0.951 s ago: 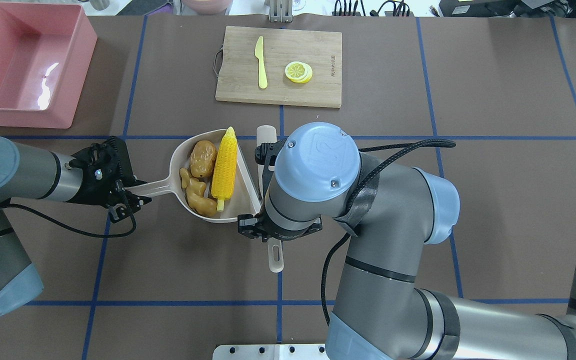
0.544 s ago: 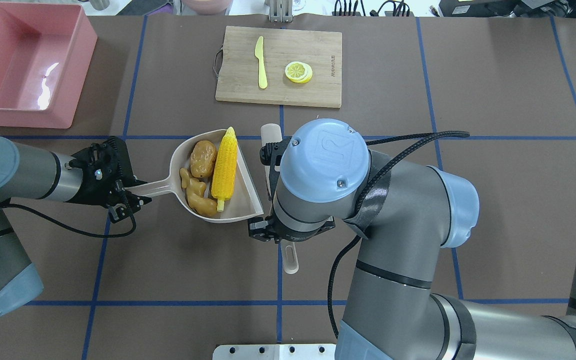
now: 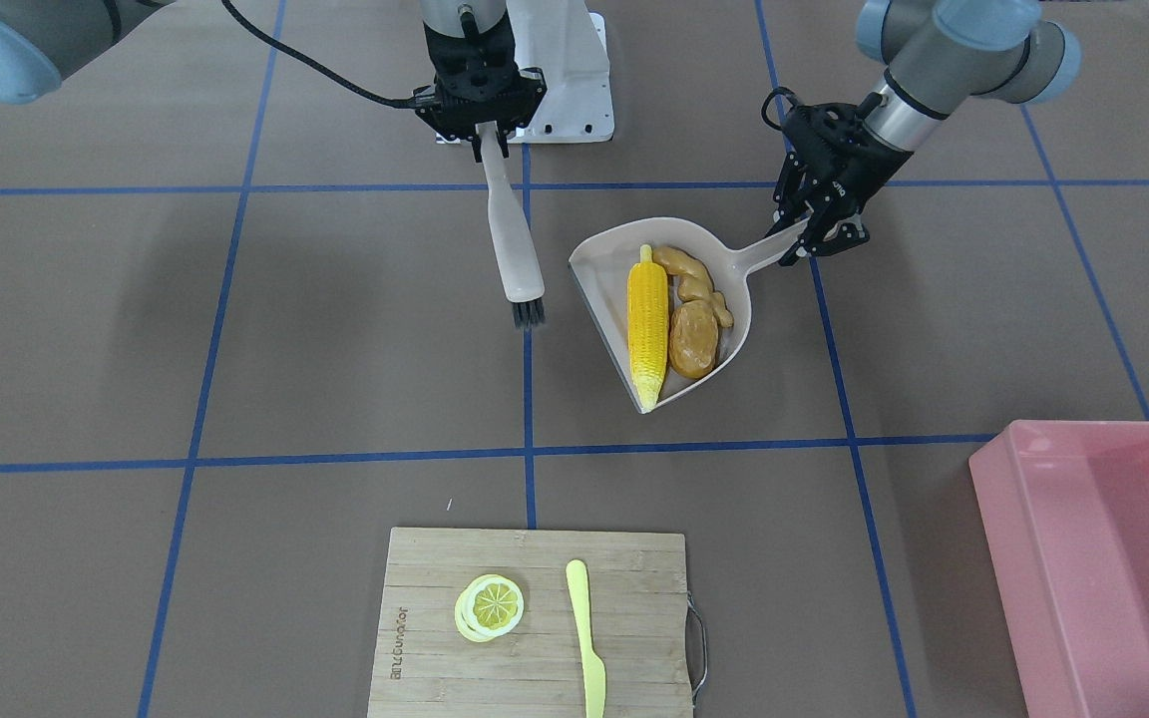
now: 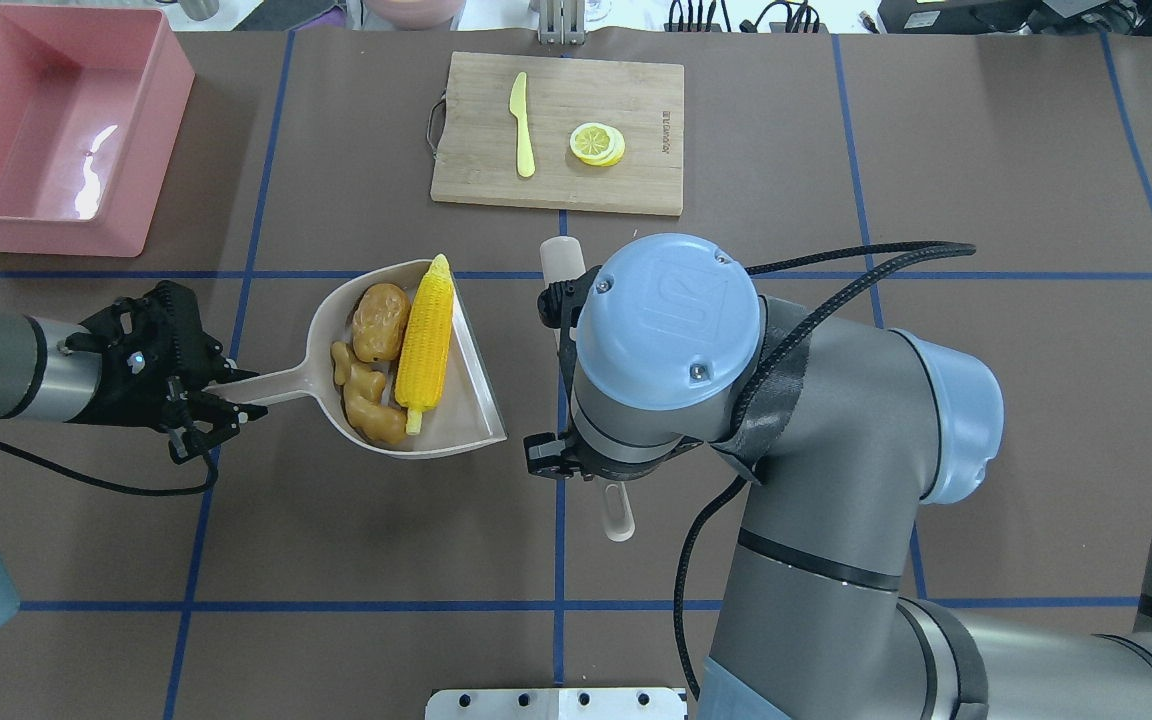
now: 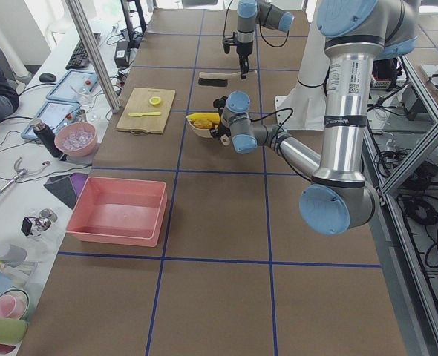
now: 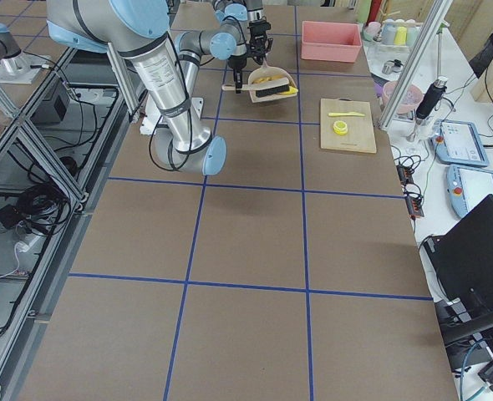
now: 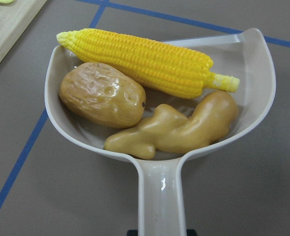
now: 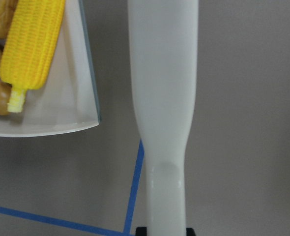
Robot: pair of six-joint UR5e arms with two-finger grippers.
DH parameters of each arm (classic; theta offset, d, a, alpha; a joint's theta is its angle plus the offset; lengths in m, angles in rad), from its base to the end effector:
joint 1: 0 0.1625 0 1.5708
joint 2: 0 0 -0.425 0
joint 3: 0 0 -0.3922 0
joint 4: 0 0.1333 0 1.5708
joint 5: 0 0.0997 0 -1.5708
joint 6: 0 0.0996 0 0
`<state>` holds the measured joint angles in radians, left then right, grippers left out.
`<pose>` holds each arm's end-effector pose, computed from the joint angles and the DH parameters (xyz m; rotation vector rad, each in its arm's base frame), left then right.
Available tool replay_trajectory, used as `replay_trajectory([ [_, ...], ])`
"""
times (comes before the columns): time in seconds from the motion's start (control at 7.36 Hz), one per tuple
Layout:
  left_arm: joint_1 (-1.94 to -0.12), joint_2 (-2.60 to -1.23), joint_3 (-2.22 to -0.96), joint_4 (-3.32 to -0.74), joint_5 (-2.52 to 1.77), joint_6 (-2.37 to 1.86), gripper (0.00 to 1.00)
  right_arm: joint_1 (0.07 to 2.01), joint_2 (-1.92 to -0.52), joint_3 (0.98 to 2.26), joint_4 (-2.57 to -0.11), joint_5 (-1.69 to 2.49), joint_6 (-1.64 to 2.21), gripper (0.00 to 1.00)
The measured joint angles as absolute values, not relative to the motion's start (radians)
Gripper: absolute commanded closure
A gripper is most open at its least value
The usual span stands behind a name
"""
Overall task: Sweep and dump trash into bin
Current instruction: 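Lift the dustpan toward the pink bin with left gripper while right withdraws brush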
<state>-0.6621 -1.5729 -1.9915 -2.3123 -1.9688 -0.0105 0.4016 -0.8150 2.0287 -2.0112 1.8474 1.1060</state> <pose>0.3222 -0.3712 0.3713 0.9163 0.8654 1.0138 -0.4803 -0.3192 0.1033 0.0842 -0.8081 -0.1666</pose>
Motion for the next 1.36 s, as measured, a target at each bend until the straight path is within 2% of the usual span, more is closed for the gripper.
replay_trajectory([
  [0.27, -0.700, -1.508, -2.017, -2.412, -2.004, -0.033, 0.83, 0.422, -0.823, 2.063, -2.093, 1.815, 1.032, 1.00],
  [0.41, -0.737, -1.482, -2.019, -2.453, -2.039, -0.051, 0.88, 0.451, -0.836, 2.085, -2.132, 1.808, 0.966, 1.00],
  [0.82, -0.855, -1.393, -2.015, -2.530, -2.095, -0.104, 0.88, 0.576, -0.971, 2.200, -2.173, 1.844, 0.792, 1.00],
  [1.09, -0.999, -1.323, -2.011, -2.557, -2.182, -0.166, 0.88, 0.675, -1.074, 2.233, -2.167, 1.935, 0.738, 1.00],
  [1.36, -1.217, -1.227, -1.999, -2.575, -2.270, -0.205, 0.88, 0.773, -1.207, 2.230, -2.101, 2.043, 0.671, 1.00],
])
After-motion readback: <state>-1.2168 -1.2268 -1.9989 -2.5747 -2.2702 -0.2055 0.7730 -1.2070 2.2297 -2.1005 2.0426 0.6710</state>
